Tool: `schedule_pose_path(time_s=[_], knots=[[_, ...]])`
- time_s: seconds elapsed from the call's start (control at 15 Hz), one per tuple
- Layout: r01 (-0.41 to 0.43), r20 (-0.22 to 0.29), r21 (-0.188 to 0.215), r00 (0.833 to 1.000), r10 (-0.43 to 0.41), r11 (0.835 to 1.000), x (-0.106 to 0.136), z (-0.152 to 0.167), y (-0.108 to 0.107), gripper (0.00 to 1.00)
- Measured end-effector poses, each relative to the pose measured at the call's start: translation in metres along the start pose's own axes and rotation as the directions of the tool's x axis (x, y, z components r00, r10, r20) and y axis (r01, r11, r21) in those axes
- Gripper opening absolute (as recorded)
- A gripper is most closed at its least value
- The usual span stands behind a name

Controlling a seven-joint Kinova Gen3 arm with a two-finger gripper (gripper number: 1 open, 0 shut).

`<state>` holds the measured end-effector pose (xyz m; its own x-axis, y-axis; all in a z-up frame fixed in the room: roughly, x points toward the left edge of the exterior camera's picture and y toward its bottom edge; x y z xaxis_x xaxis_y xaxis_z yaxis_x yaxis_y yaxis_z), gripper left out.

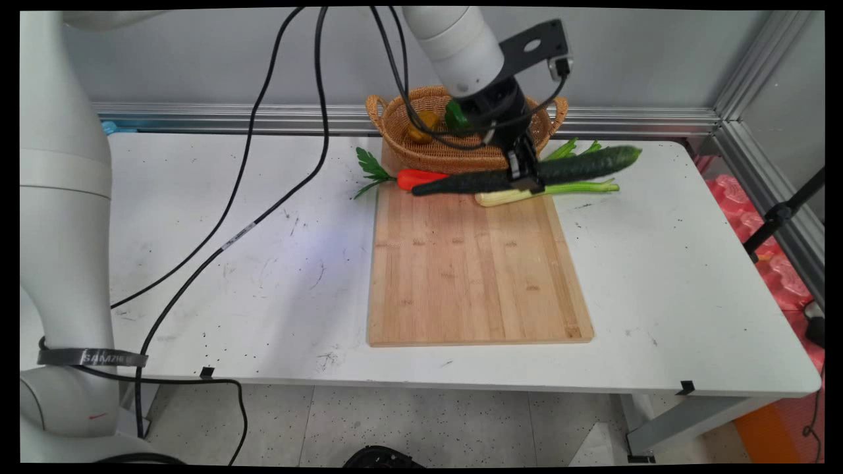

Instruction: Place the picked object on the cutting board

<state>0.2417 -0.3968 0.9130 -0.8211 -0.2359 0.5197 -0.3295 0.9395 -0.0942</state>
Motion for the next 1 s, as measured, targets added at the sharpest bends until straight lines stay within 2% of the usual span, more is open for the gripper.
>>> schedule_pose_path(time_s=[0.47, 1.0], knots=[[0.094, 0.042, -0.027, 0.995, -0.093, 0.995, -0.02, 0.014, 0.046, 0.0], [0.12, 0.064, -0.041, 0.991, -0.117, 0.992, -0.042, 0.039, 0.072, 0.0]])
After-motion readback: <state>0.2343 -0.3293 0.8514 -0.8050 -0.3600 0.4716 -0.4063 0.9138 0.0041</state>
